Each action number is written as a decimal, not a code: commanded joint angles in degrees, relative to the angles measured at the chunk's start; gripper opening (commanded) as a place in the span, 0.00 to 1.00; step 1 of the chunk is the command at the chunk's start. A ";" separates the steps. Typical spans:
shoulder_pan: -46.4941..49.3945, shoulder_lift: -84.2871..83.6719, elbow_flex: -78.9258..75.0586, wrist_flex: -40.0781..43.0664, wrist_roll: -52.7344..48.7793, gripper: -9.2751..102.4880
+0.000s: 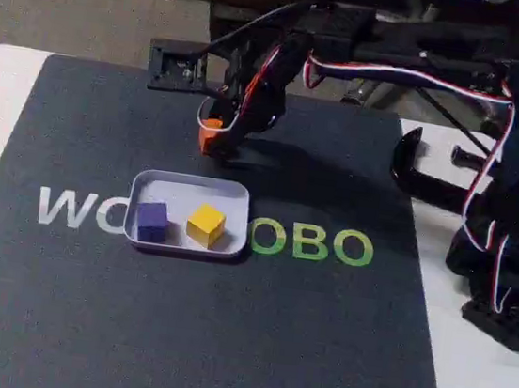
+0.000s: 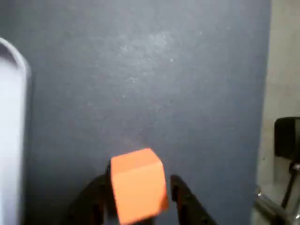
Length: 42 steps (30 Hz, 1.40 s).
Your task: Move blocks one by one until all three blocks are in the tray.
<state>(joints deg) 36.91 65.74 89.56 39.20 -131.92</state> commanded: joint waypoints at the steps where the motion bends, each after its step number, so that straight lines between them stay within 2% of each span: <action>1: 0.44 0.44 -0.53 -1.05 -0.09 0.21; 15: 1.85 -0.88 0.62 -2.11 -3.43 0.20; 22: 0.97 0.53 1.32 -2.29 -1.93 0.03; 36: -7.03 29.88 18.37 -1.05 9.49 0.01; 42: -11.43 32.70 21.62 -1.05 9.93 0.01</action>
<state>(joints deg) 27.07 95.19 111.09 37.97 -121.82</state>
